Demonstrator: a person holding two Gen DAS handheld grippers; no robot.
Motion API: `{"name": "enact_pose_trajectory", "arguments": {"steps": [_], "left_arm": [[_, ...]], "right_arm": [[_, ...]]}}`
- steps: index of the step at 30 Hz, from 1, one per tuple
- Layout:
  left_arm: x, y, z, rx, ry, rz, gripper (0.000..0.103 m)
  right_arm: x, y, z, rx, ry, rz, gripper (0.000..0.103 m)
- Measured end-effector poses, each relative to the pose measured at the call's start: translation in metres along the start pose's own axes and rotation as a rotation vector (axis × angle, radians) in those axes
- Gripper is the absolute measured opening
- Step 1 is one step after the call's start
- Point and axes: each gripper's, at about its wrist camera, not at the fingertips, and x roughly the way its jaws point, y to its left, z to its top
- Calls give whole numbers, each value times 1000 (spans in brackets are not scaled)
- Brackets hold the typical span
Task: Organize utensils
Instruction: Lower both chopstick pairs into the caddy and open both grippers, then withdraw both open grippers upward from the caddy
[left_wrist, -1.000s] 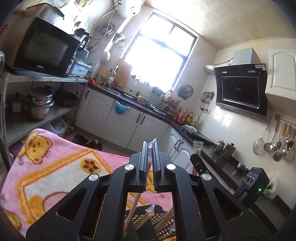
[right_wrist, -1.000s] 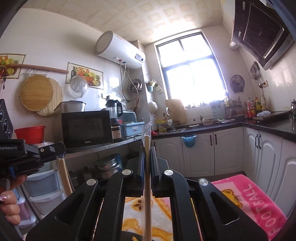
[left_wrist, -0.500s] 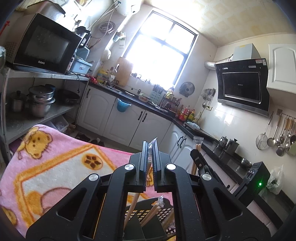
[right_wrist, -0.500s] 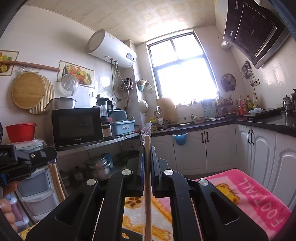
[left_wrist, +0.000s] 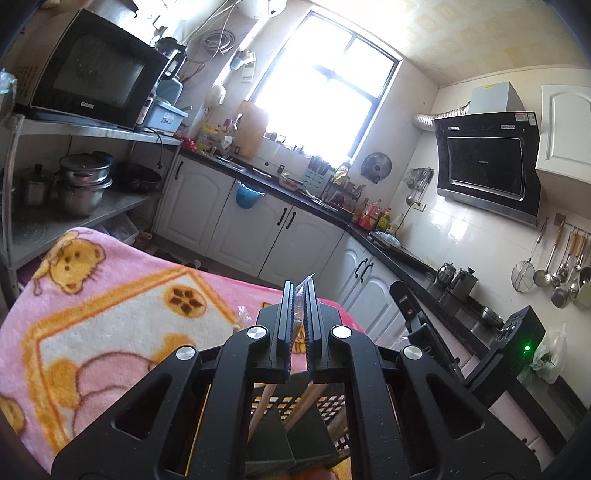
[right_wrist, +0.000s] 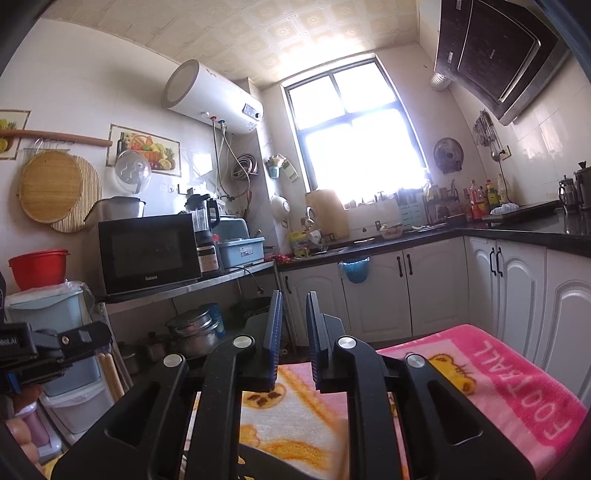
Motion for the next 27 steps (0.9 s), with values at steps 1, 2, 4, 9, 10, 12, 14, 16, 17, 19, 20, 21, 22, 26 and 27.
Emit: {"name": "enact_pose_trajectory", "arguments": {"steps": [1,2,4,9,10,12,14,16,17,19,20,21,22,26,27], "left_arm": [[-1,0,-1,-1,1,-1,3],[-1,-1,-1,-1,3,0,3],[-2,-1,-3,-1,11,3,3],[-2,4,-10,-15,37,17,3],[-2,6,-11,-20,44,19,3],[-2,8,-14,-26,52,25,3],[-2,10,-18,-29,62,28,7],[-3,11,-21,-33,76,28,20],[-3,12,-21,-37,79,26,23],[-6,13,-23,-38,80,27,28],[-7,13,-24,-38,84,33,29],[-7,13,-25,-40,89,36,35],[-8,14,-26,-46,96,41,40],[-11,13,-31,-40,112,48,50],[-12,13,-32,-37,117,51,54]], "right_arm": [[-1,-1,0,3,1,2,14],[-3,-2,0,8,5,4,16],[-4,-3,0,20,13,6,21],[-11,-9,-2,35,43,2,25],[-13,-11,-3,39,51,3,26],[-18,-12,-5,38,66,-4,31],[-22,-13,-6,30,80,-1,33],[-24,-13,-8,21,99,2,37],[-26,-14,-9,19,110,1,38],[-28,-14,-10,19,129,2,39],[-30,-14,-11,17,136,3,40],[-31,-14,-12,12,149,5,41],[-33,-14,-13,7,156,3,41],[-40,-11,-16,-25,180,-7,44],[-42,-10,-17,-27,190,-5,44]]}}
